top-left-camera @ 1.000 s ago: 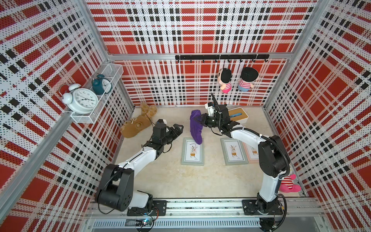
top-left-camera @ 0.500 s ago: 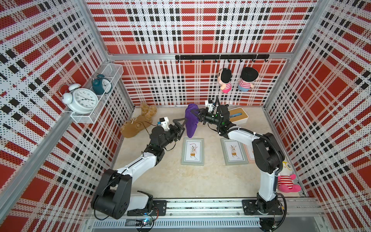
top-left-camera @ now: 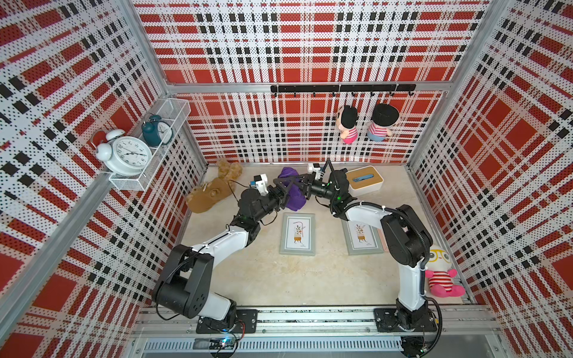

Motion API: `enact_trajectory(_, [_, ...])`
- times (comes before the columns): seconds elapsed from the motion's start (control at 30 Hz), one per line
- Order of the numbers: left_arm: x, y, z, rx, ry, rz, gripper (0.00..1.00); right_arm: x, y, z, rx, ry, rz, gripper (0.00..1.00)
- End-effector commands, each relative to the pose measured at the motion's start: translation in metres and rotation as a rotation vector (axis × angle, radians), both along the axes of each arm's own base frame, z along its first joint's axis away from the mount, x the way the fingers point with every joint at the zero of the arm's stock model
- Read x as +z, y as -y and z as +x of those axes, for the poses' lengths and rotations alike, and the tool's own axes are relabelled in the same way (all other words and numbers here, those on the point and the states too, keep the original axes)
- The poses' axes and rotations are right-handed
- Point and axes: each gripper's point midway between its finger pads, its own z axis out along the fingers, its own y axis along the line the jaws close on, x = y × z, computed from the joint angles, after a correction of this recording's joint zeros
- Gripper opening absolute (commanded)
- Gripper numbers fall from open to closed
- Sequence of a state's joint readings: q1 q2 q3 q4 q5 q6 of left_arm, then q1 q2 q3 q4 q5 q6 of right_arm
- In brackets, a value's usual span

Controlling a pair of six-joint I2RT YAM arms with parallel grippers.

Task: Wipe the picture frame with a cloth
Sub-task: Adjust the cleaning item.

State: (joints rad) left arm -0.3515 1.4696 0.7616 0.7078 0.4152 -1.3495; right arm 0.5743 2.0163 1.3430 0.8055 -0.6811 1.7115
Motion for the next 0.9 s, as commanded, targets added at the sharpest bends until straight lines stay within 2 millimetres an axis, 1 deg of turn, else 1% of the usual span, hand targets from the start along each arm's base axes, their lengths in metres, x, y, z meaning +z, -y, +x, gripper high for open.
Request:
enact_trajectory(0.0, [0.023, 0.003, -0.002, -0.017, 0.092, 0.000, 0.80, -0.008, -0.004, -0.006, 0.026, -0.025, -0.006, 0.11])
enact_trajectory(0.07, [0.024, 0.001, -0.004, -0.013, 0.099, 0.003, 0.71, -0.015, -0.001, -0.003, 0.008, -0.032, -0.030, 0.13])
enact_trajectory(0.1, [0.022, -0.001, -0.005, -0.010, 0.099, 0.006, 0.70, -0.018, 0.000, -0.001, 0.002, -0.035, -0.042, 0.14])
enact_trajectory(0.17, [0.021, -0.003, -0.007, -0.007, 0.099, 0.010, 0.65, -0.021, 0.000, 0.002, -0.008, -0.042, -0.055, 0.16])
enact_trajectory(0.3, [0.021, -0.004, -0.012, -0.014, 0.111, 0.021, 0.59, -0.028, 0.004, 0.009, -0.031, -0.056, -0.070, 0.19])
enact_trajectory(0.5, [0.017, -0.012, -0.013, -0.001, 0.109, 0.030, 0.45, -0.027, 0.004, 0.012, -0.034, -0.051, -0.076, 0.19])
enact_trajectory(0.6, [0.015, -0.016, -0.012, 0.006, 0.108, 0.033, 0.34, -0.028, 0.006, 0.012, -0.043, -0.039, -0.099, 0.20])
enact_trajectory(0.63, [0.015, -0.017, -0.012, 0.007, 0.110, 0.036, 0.28, -0.030, 0.007, 0.013, -0.048, -0.032, -0.115, 0.21])
enact_trajectory(0.7, [0.010, -0.021, -0.012, 0.009, 0.101, 0.043, 0.17, -0.032, 0.013, 0.015, -0.069, -0.012, -0.153, 0.27])
enact_trajectory(0.77, [0.001, -0.027, -0.011, 0.016, 0.083, 0.055, 0.02, -0.035, 0.023, 0.019, -0.100, 0.018, -0.204, 0.40])
enact_trajectory(0.83, [-0.011, -0.037, -0.012, 0.031, 0.058, 0.078, 0.00, -0.040, 0.035, 0.021, -0.132, 0.047, -0.257, 0.54])
enact_trajectory(0.87, [-0.019, -0.048, -0.011, 0.055, 0.038, 0.095, 0.00, -0.044, 0.045, 0.023, -0.156, 0.062, -0.293, 0.60])
